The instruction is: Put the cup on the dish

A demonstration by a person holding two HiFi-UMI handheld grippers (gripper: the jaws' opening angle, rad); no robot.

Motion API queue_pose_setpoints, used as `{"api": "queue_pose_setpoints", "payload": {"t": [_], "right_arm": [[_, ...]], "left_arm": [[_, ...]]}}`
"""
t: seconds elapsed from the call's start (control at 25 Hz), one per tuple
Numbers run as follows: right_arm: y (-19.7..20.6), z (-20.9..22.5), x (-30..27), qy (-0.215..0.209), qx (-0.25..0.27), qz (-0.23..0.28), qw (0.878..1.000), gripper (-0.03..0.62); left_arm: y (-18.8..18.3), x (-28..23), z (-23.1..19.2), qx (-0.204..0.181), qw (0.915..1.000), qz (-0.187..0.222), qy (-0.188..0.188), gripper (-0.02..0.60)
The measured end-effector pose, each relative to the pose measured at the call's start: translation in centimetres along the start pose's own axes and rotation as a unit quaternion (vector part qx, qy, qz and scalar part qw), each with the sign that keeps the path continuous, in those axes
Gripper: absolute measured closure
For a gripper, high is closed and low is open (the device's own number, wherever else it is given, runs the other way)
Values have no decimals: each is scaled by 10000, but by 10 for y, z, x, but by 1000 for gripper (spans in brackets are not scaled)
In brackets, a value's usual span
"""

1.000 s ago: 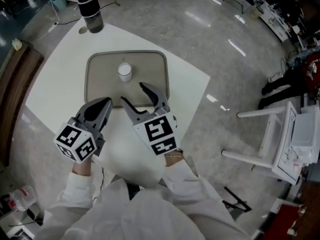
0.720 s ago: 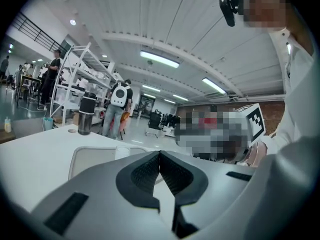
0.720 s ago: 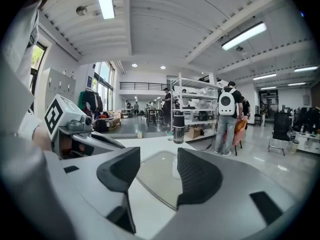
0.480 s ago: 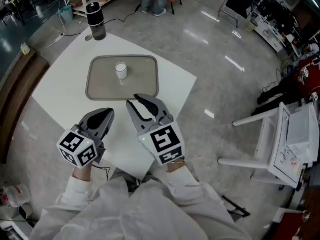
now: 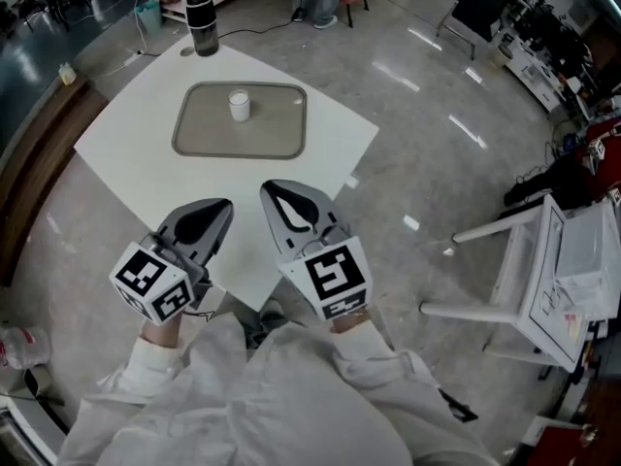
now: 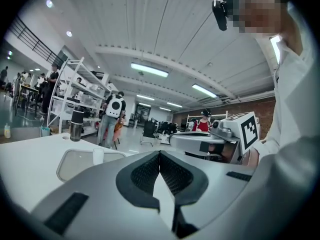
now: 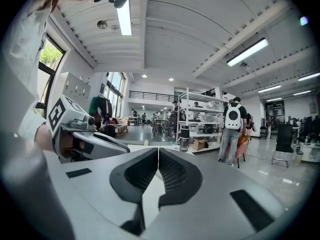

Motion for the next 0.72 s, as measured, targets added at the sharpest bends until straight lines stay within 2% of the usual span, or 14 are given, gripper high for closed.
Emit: {"api": "queue_pose_setpoints", "payload": {"t": [0.2,0.44,0.72], "right_arm": [[15,-7,30,-50,-42,-39,10000,580],[28,-20,51,-119,-104,-156,9998,582],[33,-38,44,-159,-399,-261,9987,580]], "left_arm": [[16,13,28,-21,9999,19,-150,574],[29,13,43,34,9999,-149,-73,573],[31,19,45,34,9995,-293,73,574]]}}
Point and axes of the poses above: the fingertips, and each gripper's own axes: x backward along the fingers, z to its right, y out of its underside, the point moved 6 cm from there along x, backward along the fingers
